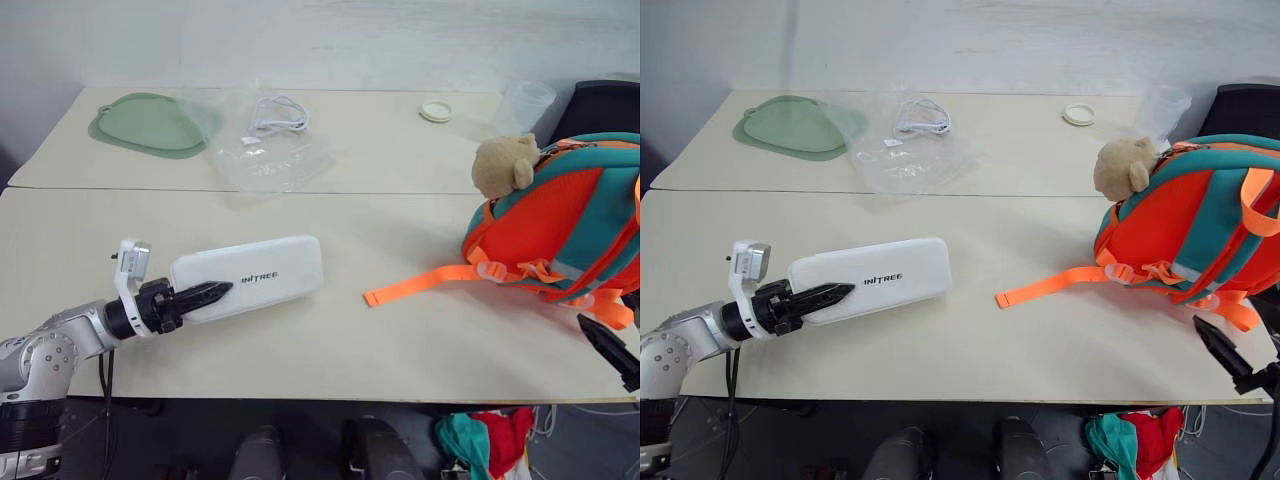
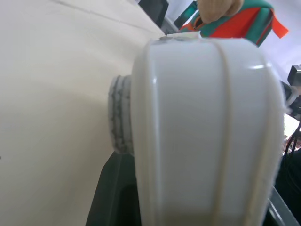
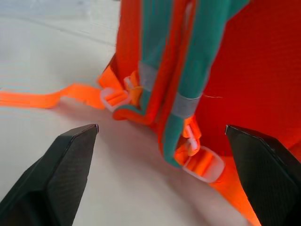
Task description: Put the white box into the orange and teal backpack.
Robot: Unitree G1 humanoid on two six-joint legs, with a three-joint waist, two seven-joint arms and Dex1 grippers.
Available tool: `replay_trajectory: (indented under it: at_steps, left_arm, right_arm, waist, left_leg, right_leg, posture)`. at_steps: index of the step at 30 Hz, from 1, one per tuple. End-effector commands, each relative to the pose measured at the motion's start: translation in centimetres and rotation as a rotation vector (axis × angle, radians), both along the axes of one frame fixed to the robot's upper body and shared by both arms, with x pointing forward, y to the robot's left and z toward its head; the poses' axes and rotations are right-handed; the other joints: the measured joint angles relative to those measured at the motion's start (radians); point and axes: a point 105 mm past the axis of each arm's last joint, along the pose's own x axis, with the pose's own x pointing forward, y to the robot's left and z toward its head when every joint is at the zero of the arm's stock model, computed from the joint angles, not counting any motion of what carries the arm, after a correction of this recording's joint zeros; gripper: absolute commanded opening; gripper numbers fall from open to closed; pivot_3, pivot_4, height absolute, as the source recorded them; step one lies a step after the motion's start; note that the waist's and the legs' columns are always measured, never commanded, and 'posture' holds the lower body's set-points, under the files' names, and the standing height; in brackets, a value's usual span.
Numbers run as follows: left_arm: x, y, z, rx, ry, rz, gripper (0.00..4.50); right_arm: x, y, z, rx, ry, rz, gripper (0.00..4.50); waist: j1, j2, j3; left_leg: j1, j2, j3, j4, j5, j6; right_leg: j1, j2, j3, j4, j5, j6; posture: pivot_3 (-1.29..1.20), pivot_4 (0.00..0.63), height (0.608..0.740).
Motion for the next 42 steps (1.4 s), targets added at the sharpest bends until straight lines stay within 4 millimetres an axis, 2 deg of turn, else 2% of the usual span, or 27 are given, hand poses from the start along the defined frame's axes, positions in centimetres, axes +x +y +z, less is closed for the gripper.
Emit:
replay_trajectory:
  at_steps: [1, 6, 10, 13, 17, 21, 24, 27, 30, 32, 35, 39, 42]
  left_arm:
    - [0.0, 0.8, 1.4, -0.009, -0.136, 0.004, 1.23]
    - [-0.4, 1.8, 1.5, 0.0, -0.157, -0.015, 1.23]
    - [-0.9, 2.3, 1.5, 0.002, -0.165, -0.016, 1.23]
    - [-1.0, 2.9, 1.5, -0.007, -0.173, 0.018, 1.23]
    - [-1.3, 3.3, 1.1, -0.01, -0.168, 0.054, 1.23]
    - [-0.8, 3.8, 1.0, -0.029, -0.169, 0.112, 1.23]
    - [0.1, 4.5, 1.3, -0.061, -0.18, 0.181, 1.23]
    - [1.0, 5.0, 1.4, -0.078, -0.19, 0.235, 1.23]
    - [1.7, 5.6, 1.2, -0.078, -0.197, 0.289, 1.23]
    - [2.1, 6.0, 1.1, -0.072, -0.2, 0.322, 1.23]
    - [2.4, 6.4, 1.0, -0.054, -0.208, 0.351, 1.23]
    - [2.5, 6.4, 1.2, -0.045, -0.219, 0.364, 1.23]
    - [2.4, 6.3, 1.8, -0.046, -0.245, 0.366, 1.23]
  right_arm:
    - [2.4, 0.6, 1.4, -0.035, -0.047, 0.064, 4.46]
    - [6.5, 3.6, 4.0, 0.026, -0.106, 0.245, 4.46]
    - [8.5, 6.5, 4.9, 0.054, -0.098, 0.401, 4.46]
    - [10.0, 8.1, 5.4, 0.069, -0.112, 0.475, 3.92]
    - [11.6, 9.8, 5.7, 0.059, -0.148, 0.541, 2.59]
    - [12.8, 13.7, 6.9, 0.066, -0.211, 0.682, 1.1]
    - [12.7, 18.9, 8.7, 0.092, -0.275, 0.866, 0.14]
    - [11.5, 23.4, 10.2, 0.111, -0.325, 1.037, 0.01]
    - [9.4, 26.1, 10.7, 0.136, -0.326, 1.183, 0.01]
    - [8.0, 27.0, 10.5, 0.147, -0.298, 1.25, 0.01]
    - [6.2, 26.9, 9.4, 0.154, -0.205, 1.305, 0.01]
    - [5.0, 24.8, 7.5, 0.158, -0.046, 1.289, 0.01]
    - [4.6, 22.4, 6.0, 0.177, 0.07, 1.229, 0.01]
  waist:
    - [-0.004, 0.001, 0.0]
    - [0.001, 0.002, 0.001]
    - [0.002, 0.002, 0.001]
    - [0.002, 0.002, 0.001]
    - [-0.002, 0.002, 0.001]
    - [-0.008, 0.002, 0.002]
    - [-0.017, 0.002, 0.002]
    - [-0.026, 0.002, 0.002]
    - [-0.024, 0.003, 0.002]
    - [-0.022, 0.003, 0.002]
    - [-0.016, 0.002, 0.001]
    - [0.002, 0.002, 0.001]
    - [0.007, 0.001, 0.001]
  left_leg:
    - [0.0, 0.0, 0.001, 0.0, 0.0, 0.0]
    - [0.0, 0.0, 0.0, 0.0, 0.001, 0.0]
    - [-0.002, 0.0, 0.0, 0.001, 0.001, 0.0]
    - [-0.002, 0.0, 0.0, 0.001, 0.001, 0.0]
    - [-0.002, 0.0, 0.0, 0.001, 0.001, 0.0]
    - [-0.002, 0.001, 0.0, 0.001, 0.001, 0.0]
    - [-0.001, 0.001, 0.0, 0.001, 0.001, 0.0]
    - [-0.003, 0.001, -0.001, 0.001, 0.001, -0.001]
    - [-0.006, 0.002, -0.001, 0.0, 0.004, -0.006]
    - [-0.008, 0.001, 0.0, 0.001, 0.004, -0.006]
    - [-0.01, 0.001, 0.0, 0.001, 0.003, -0.004]
    - [-0.01, 0.0, 0.0, 0.001, 0.001, -0.001]
    - [-0.01, 0.0, 0.0, 0.002, -0.001, 0.003]
  right_leg:
    - [0.0, 0.0, 0.0, 0.0, 0.0, 0.0]
    - [-0.002, 0.001, 0.0, 0.003, 0.0, 0.0]
    - [-0.002, 0.001, -0.001, 0.003, 0.0, 0.0]
    - [-0.002, 0.0, -0.001, 0.002, 0.0, 0.0]
    - [-0.002, 0.0, -0.001, 0.002, 0.0, 0.001]
    - [-0.003, 0.001, -0.001, 0.003, 0.0, 0.001]
    - [-0.003, 0.001, -0.001, 0.004, 0.0, 0.001]
    - [-0.005, 0.001, -0.002, 0.005, 0.0, 0.0]
    - [-0.008, 0.001, -0.002, 0.006, 0.0, 0.0]
    - [-0.009, 0.001, -0.002, 0.007, 0.0, 0.0]
    - [-0.01, 0.0, -0.003, 0.006, 0.0, 0.0]
    - [-0.009, -0.001, -0.003, 0.003, 0.001, 0.002]
    - [-0.008, -0.001, -0.003, -0.003, 0.001, 0.002]
  posture:
    - [0.0, 0.15, 0.74]
    - [0.0, 0.15, 0.74]
    - [0.0, 0.15, 0.74]
    - [0.0, 0.15, 0.74]
    - [0.0, 0.15, 0.74]
    - [0.0, 0.15, 0.74]
    - [0.0, 0.15, 0.74]
    - [0.0, 0.15, 0.74]
    - [0.0, 0.15, 0.74]
    - [0.0, 0.15, 0.74]
    - [0.0, 0.15, 0.74]
    - [0.0, 0.15, 0.74]
    - [0.0, 0.15, 0.74]
